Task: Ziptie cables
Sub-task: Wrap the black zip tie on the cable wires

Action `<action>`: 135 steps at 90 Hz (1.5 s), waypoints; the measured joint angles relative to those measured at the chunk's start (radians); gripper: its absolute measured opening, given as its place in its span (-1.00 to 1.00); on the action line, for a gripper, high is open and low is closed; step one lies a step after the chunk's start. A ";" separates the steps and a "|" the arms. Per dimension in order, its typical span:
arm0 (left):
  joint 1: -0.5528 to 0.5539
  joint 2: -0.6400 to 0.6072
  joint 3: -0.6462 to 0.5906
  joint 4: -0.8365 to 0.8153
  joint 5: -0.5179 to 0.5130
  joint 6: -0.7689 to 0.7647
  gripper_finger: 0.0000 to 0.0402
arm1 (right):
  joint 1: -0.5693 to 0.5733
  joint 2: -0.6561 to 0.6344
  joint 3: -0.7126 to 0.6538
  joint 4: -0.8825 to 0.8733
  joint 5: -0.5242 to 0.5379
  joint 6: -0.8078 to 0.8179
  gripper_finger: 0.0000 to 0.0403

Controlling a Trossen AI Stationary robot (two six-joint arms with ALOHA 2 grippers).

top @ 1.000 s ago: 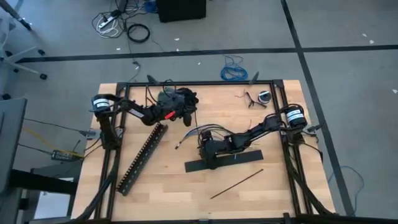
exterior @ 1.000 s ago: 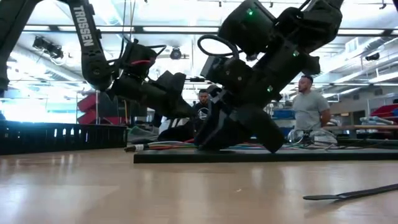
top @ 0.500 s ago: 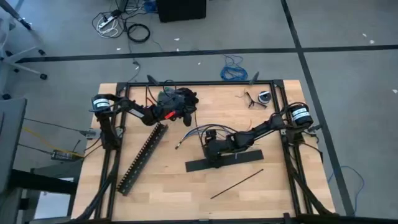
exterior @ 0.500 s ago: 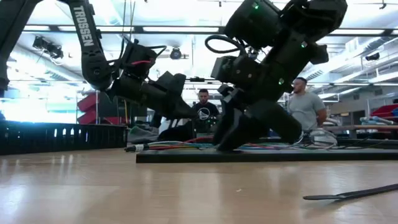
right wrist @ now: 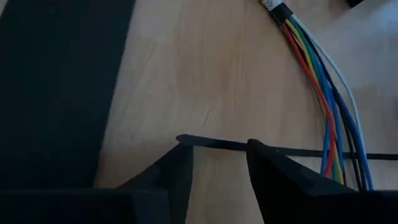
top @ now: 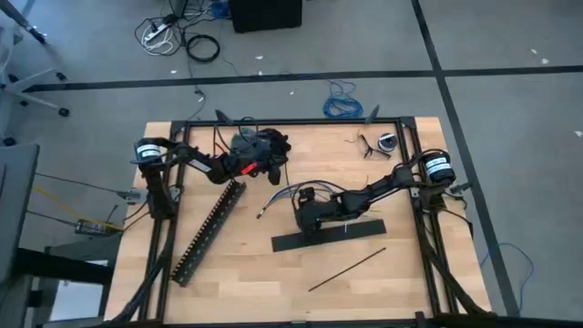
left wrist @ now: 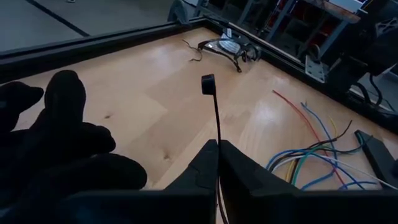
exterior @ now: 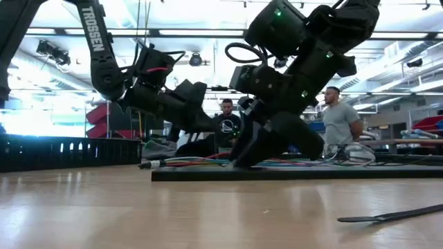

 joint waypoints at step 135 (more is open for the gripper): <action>-0.040 0.000 0.000 0.014 0.007 0.032 -1.00 | -0.085 0.029 0.000 0.191 -0.070 0.076 -0.99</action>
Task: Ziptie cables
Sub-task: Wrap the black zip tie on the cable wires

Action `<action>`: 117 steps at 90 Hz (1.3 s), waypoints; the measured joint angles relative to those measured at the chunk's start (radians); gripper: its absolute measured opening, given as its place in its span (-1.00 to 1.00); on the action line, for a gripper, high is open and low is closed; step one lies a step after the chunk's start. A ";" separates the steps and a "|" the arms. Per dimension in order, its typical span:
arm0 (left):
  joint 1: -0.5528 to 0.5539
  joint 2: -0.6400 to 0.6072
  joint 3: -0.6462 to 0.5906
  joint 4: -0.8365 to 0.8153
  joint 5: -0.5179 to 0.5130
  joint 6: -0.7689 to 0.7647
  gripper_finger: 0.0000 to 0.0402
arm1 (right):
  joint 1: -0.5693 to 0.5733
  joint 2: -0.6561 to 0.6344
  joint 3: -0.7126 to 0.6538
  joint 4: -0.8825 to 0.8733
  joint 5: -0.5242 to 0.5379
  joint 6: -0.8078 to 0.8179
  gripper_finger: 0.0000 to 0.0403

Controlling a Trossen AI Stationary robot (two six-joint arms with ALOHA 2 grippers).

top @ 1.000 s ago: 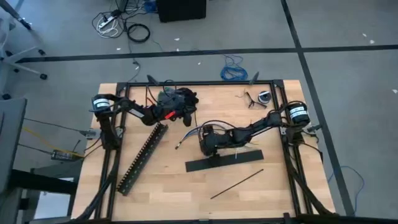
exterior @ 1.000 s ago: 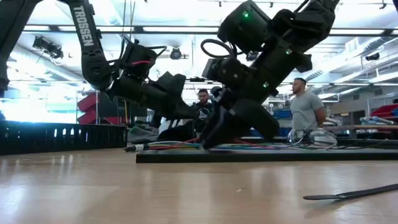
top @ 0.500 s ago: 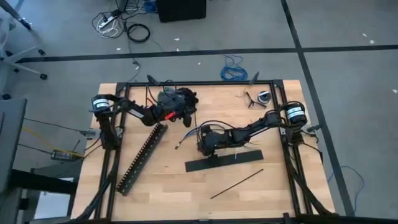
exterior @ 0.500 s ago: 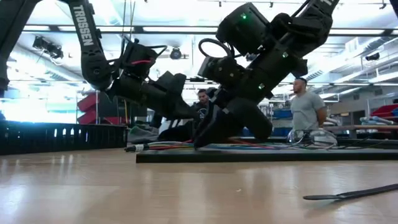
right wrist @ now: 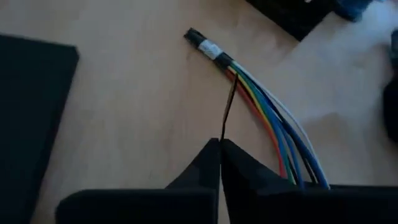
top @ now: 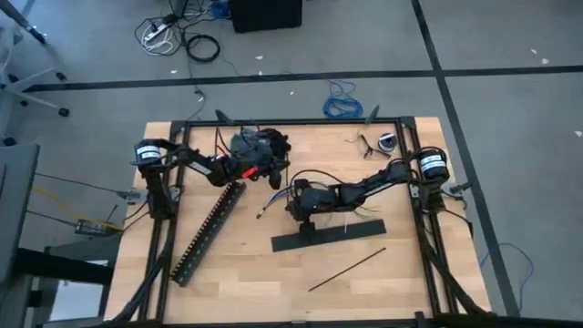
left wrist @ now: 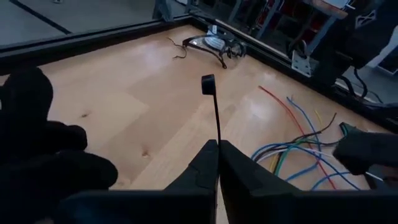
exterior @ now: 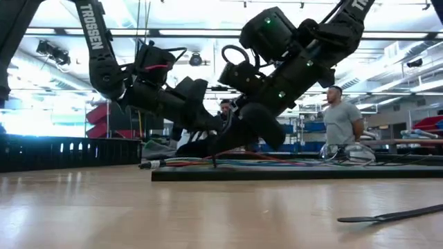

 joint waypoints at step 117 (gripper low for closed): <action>-0.197 0.000 -0.002 0.087 -0.212 0.713 -1.00 | -0.193 -0.241 0.000 -0.342 -0.331 0.510 -1.00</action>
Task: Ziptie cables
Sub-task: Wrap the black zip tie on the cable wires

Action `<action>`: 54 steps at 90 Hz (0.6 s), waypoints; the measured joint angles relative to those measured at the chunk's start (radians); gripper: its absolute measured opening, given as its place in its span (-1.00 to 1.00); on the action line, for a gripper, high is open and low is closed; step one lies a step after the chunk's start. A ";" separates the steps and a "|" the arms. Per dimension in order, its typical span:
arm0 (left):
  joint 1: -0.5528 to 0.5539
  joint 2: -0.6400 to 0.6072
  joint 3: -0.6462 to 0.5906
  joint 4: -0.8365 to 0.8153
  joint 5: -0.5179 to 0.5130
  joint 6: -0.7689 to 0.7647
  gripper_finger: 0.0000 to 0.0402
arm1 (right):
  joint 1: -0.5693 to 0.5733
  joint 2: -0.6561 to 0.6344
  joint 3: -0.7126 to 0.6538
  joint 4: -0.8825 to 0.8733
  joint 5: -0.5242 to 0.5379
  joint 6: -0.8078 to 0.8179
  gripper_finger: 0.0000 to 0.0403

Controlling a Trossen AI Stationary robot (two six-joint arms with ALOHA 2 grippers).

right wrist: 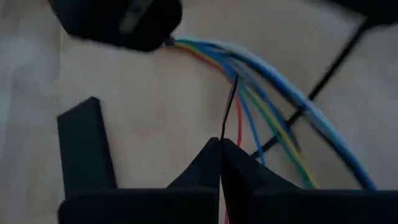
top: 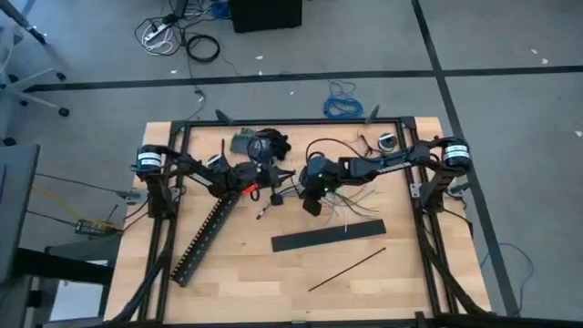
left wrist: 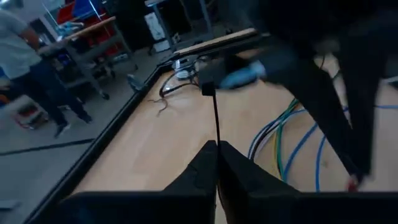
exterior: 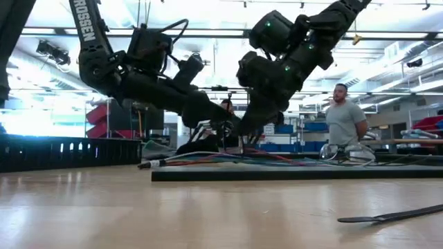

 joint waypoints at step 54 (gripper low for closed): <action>-0.106 0.000 0.000 0.019 -0.230 0.275 -1.00 | -0.056 -0.026 0.000 0.037 -0.145 0.033 -1.00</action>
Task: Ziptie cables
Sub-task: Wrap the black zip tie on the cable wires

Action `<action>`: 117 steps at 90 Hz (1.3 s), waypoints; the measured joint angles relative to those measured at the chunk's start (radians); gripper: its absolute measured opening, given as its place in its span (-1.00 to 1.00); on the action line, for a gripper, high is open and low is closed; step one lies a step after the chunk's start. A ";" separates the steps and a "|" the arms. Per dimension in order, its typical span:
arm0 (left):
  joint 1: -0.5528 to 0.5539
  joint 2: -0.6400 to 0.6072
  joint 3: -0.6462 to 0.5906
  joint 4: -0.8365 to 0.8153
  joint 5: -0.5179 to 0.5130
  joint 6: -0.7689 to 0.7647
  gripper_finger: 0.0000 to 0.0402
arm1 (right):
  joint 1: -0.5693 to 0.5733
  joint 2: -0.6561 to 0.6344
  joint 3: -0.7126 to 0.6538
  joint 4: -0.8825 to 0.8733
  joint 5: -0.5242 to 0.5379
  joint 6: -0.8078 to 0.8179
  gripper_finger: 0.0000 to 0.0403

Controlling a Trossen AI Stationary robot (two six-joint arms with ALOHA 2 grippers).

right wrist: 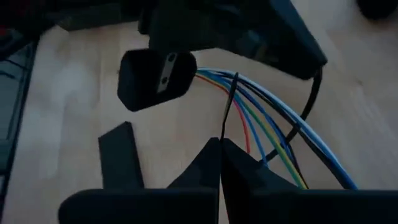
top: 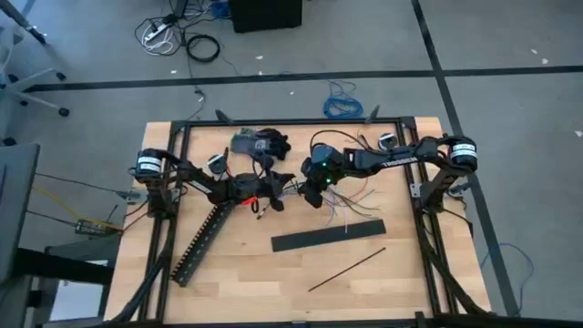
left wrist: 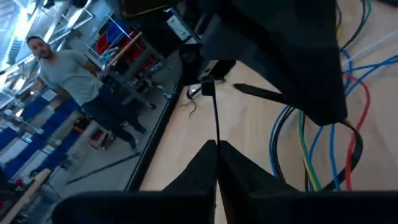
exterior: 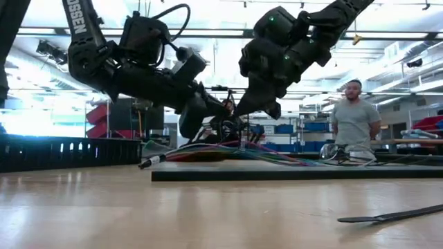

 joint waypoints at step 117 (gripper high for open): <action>-0.035 0.000 0.000 0.006 -0.061 0.187 -1.00 | -0.015 0.000 0.000 0.003 -0.051 -0.026 -1.00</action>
